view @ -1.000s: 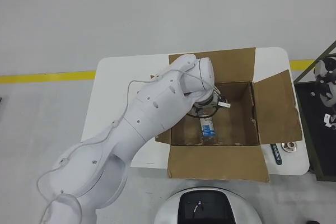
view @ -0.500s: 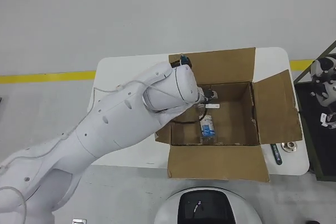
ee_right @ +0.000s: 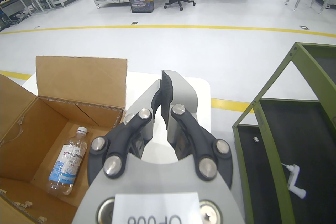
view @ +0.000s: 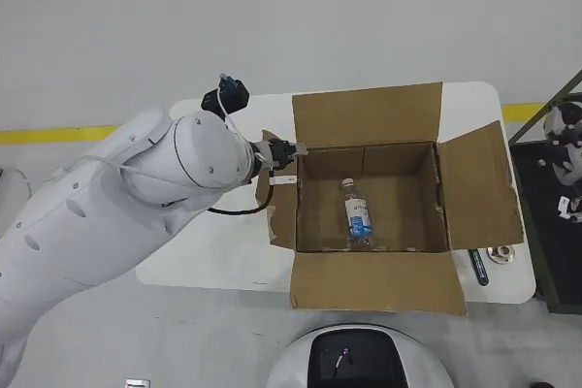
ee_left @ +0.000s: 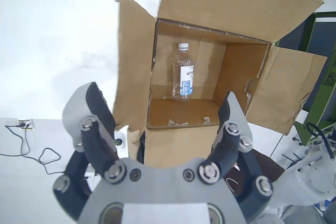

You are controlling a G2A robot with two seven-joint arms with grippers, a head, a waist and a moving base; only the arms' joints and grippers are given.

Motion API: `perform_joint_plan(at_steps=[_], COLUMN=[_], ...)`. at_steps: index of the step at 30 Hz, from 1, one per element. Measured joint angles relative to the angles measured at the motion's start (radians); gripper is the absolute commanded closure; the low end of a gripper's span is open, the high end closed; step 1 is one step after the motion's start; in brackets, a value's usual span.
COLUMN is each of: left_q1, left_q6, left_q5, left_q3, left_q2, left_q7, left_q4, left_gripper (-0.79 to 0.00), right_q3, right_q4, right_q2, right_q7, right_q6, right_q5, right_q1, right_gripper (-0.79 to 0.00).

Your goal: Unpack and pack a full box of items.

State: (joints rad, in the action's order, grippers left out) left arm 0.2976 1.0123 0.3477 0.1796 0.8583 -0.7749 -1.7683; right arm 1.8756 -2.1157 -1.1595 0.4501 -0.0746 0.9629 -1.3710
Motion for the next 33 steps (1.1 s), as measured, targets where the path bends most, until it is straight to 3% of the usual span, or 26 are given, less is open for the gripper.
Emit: perform_joint_plan(at_steps=[16, 25, 28, 30, 33], left_q1=[0.000, 0.000, 0.000, 0.003, 0.017], left_q6=[0.000, 0.000, -0.001, -0.032, -0.163], left_q5=[0.001, 0.001, 0.001, -0.028, -0.119], left_q3=[0.000, 0.000, -0.001, -0.008, -0.009], left_q2=[-0.004, -0.004, -0.003, 0.002, 0.007], left_q7=[0.003, 0.003, 0.002, -0.017, -0.108], left_q4=[-0.001, -0.001, -0.002, -0.015, 0.008], left_gripper=[-0.785, -0.785, -0.785, -0.785, -0.785], right_q3=[0.016, 0.080, 0.107, 0.109, 0.108], right_q4=[0.000, -0.054, -0.067, -0.068, -0.068], right_q2=[0.008, 0.030, 0.031, 0.031, 0.031], right_q7=[0.007, 0.179, 0.180, 0.176, 0.176], right_q6=[-0.004, -0.109, -0.116, -0.115, -0.114], right_q5=[0.034, 0.227, 0.235, 0.234, 0.233], right_q1=[-0.010, -0.050, -0.066, -0.067, -0.066], right_gripper=[0.000, 0.000, 0.000, 0.000, 0.000])
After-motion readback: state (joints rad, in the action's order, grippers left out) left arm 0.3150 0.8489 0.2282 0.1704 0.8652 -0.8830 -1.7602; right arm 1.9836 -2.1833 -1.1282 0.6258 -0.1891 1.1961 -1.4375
